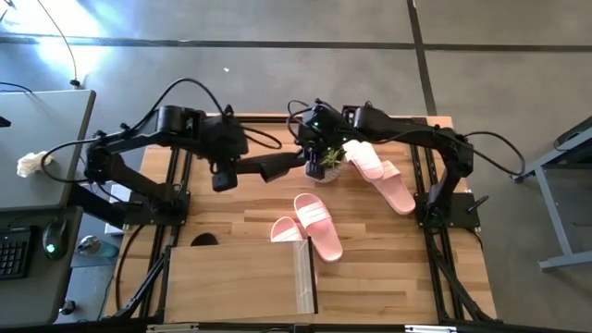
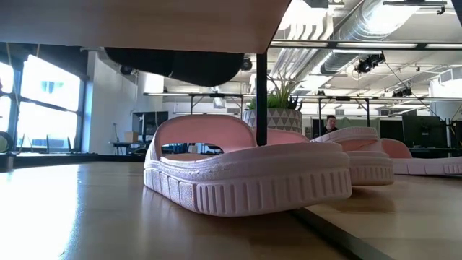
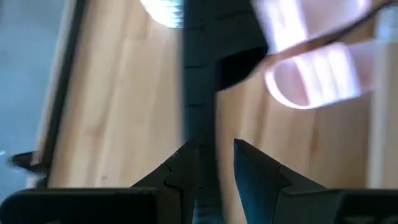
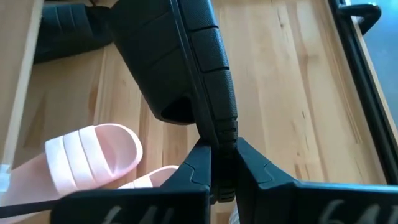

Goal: Pick and place slides into the shelf
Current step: Put the black slide under the shelf

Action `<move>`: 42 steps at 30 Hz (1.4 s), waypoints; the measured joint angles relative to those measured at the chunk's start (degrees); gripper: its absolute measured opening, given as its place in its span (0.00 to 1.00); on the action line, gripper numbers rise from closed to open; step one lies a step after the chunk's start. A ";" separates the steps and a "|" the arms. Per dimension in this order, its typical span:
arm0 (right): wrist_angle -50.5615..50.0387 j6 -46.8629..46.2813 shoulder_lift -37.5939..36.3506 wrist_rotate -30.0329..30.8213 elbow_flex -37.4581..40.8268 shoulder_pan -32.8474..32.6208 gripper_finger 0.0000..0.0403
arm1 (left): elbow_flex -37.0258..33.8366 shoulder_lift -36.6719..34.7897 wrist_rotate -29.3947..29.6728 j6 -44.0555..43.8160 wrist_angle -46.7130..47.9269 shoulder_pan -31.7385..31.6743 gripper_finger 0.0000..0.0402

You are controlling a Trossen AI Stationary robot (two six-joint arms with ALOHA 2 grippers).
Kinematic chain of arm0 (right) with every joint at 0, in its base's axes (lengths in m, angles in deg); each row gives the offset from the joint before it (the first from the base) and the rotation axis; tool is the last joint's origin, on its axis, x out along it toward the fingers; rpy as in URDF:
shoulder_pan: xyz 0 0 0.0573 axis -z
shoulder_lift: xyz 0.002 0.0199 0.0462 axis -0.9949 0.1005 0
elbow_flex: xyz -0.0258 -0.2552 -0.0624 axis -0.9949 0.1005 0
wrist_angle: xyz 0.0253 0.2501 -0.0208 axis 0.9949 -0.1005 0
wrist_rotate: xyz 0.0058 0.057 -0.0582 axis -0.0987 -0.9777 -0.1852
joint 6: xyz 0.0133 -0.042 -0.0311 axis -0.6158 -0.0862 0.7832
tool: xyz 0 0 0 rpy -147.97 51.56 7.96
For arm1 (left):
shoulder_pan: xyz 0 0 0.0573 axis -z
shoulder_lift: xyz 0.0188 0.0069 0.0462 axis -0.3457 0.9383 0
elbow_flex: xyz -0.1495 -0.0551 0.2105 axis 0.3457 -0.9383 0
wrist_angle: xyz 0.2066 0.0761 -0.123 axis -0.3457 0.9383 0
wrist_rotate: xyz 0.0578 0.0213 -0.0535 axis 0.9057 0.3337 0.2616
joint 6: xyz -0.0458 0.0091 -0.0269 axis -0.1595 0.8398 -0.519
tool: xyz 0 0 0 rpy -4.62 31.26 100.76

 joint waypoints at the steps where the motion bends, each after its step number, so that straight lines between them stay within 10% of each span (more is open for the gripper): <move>1: 0.03 0.01 0.19 0.11 0.00 0.00 0.01 | 0.37 0.40 -0.61 0.01 0.22 0.00 0.22; 25: -1.13 0.15 1.17 0.27 -0.13 -0.64 0.01 | 0.83 3.02 4.64 -3.43 5.26 -0.02 0.74; 42: 0.92 0.27 1.67 3.66 -0.17 -3.26 0.01 | 1.75 5.24 -1.65 -3.49 5.98 -0.04 0.76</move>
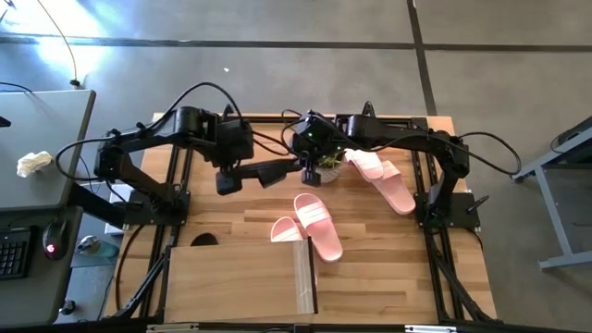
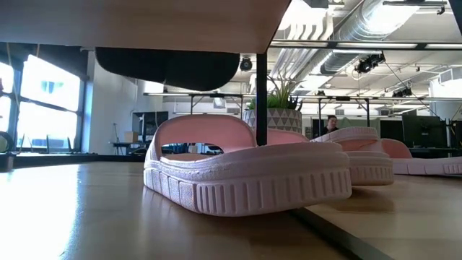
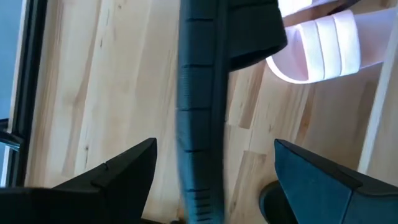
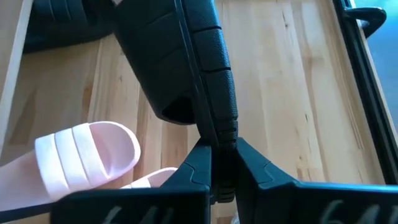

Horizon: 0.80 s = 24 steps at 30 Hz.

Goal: Pick and place slides into the shelf
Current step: Put the black slide under the shelf

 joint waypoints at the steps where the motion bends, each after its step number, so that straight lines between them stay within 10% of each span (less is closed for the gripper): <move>1: 0.09 0.43 0.00 0.00 0.00 0.00 0.01 | 0.00 0.39 0.23 0.05 0.03 0.01 0.76; 15: -0.12 0.89 -0.12 1.90 -0.04 -0.35 0.01 | -0.02 4.91 3.66 0.86 0.03 0.02 0.68; 24: -0.22 0.99 -0.53 2.11 -0.04 -0.37 0.02 | -0.02 5.02 3.63 1.68 0.03 0.02 0.41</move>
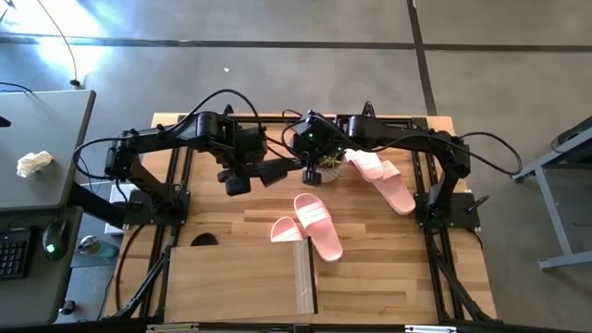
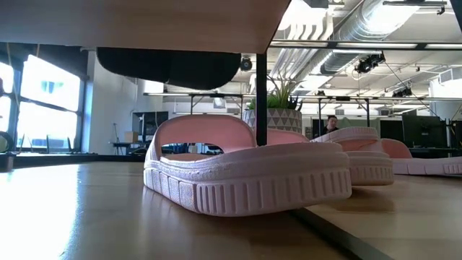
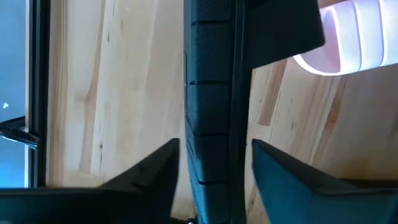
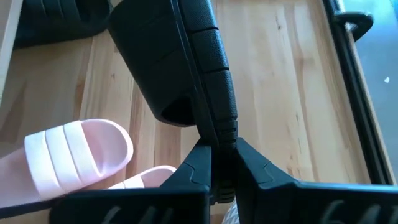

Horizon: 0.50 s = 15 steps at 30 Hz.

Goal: Pick and place slides into the shelf
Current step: Put the black slide under the shelf

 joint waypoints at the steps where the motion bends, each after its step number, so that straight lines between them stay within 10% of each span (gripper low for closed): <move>1: 0.50 0.00 -0.14 -0.01 0.00 0.00 0.02 | 0.00 0.00 -0.40 0.00 0.00 0.00 0.37; 7: 0.57 -0.17 -1.31 -0.14 0.00 -0.02 0.01 | 0.00 0.00 -1.11 -0.02 -0.21 -0.02 0.18; 15: 0.72 0.00 -2.34 -0.25 0.00 0.00 0.02 | 0.01 0.00 -1.30 -1.50 -0.47 -1.14 0.16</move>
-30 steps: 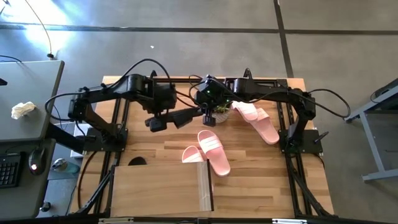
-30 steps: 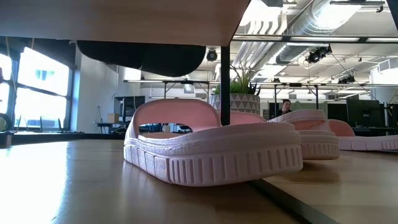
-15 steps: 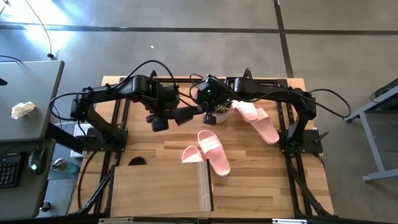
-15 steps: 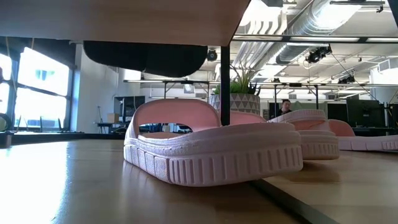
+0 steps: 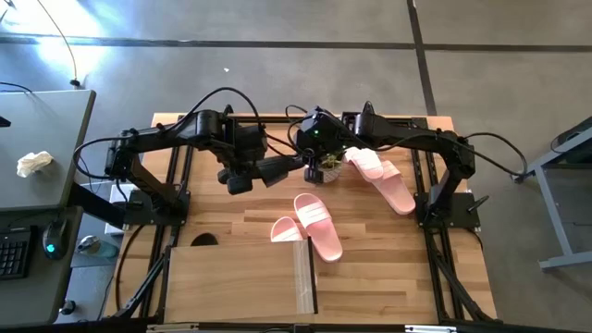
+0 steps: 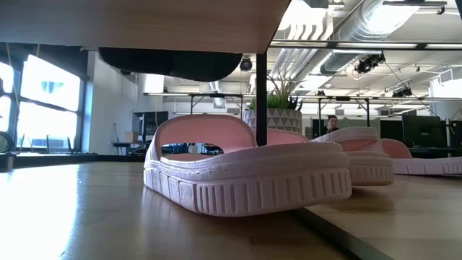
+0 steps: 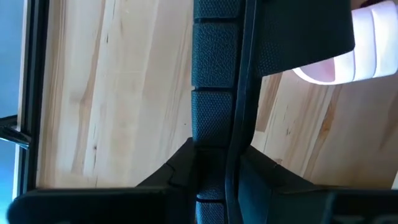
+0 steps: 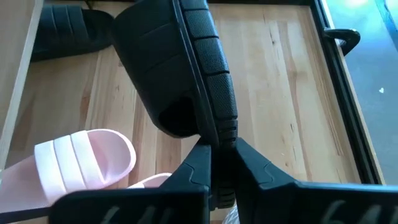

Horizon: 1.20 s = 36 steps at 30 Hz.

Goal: Pick and place slides into the shelf
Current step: Put the black slide under the shelf

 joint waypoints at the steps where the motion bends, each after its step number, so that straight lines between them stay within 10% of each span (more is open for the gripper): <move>1: 0.04 0.13 -0.18 -0.16 0.00 0.00 0.03 | 0.01 0.00 0.00 0.00 -0.03 0.03 0.15; 18: 0.55 1.62 -11.98 -0.38 -0.13 1.95 0.28 | -0.10 -11.02 -3.76 -8.21 -7.32 -0.01 0.14; 25: 11.28 -3.88 -16.72 -24.97 1.37 6.33 0.31 | -0.06 -17.28 -2.62 -10.11 -15.53 -0.04 0.14; 30: 15.41 -6.97 -20.52 -21.82 7.53 8.92 0.31 | -0.06 -20.40 1.18 -10.32 -21.00 -0.04 0.14; 36: 51.71 -19.03 -25.44 -24.34 27.74 9.27 0.31 | -3.29 -23.57 2.45 -9.73 -33.30 -0.04 0.14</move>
